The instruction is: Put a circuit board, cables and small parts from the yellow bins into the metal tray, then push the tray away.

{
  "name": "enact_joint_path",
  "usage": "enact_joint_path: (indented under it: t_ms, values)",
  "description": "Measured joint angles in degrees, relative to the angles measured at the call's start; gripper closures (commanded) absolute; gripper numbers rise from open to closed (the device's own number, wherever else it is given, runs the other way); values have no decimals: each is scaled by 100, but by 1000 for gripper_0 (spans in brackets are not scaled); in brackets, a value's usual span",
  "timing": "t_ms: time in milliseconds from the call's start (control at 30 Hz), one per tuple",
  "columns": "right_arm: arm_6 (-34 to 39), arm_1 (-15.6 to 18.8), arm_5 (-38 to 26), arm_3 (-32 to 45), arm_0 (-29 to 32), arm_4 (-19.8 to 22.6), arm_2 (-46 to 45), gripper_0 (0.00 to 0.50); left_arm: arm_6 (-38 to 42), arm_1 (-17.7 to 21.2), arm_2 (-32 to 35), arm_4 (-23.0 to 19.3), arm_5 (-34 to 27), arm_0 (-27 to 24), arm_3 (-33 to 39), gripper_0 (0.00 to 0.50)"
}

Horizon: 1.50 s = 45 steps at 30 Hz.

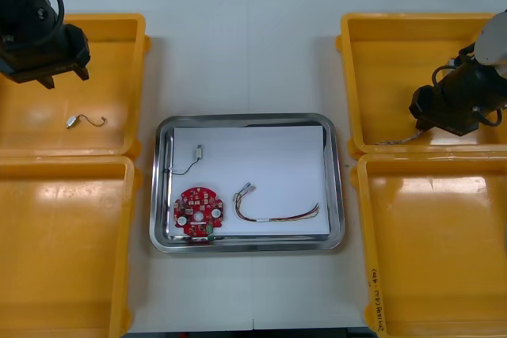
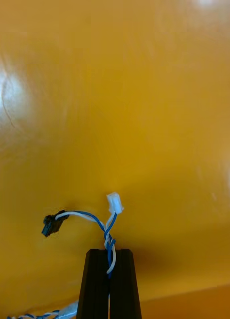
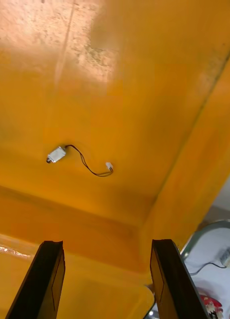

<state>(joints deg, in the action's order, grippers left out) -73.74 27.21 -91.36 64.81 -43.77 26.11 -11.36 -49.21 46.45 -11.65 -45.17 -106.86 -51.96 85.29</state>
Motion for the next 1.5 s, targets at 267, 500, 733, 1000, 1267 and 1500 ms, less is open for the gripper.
enact_joint_path:
  t_ms: [267, 500, 733, 1000, 1267, 1500]
  values:
    - [-5, 116, 74, 0, -247, -256, -2, 500, -2074, 26, 0, -10, 410, -2, -884, 0]
    - [-11, 153, 679, -23, -322, -670, -3, 500, -2519, 26, 0, -48, 831, -2, -1477, 0]
    - [-11, 153, 1351, -609, -338, -656, -3, 500, -2617, 26, -71, -121, 1417, -3, -2128, 0]
    - [-11, 153, 1674, -932, -386, -640, -3, 500, -4033, 26, -178, -240, 1866, 36, -2283, 0]
    - [-11, 153, 1670, -949, -413, -631, -3, 500, -4087, 25, -178, -246, 2022, 229, -2282, 0]
    - [-11, 153, 1390, -952, -462, -629, -8, 57, -4087, 25, -178, -245, 2202, 416, -2282, 0]
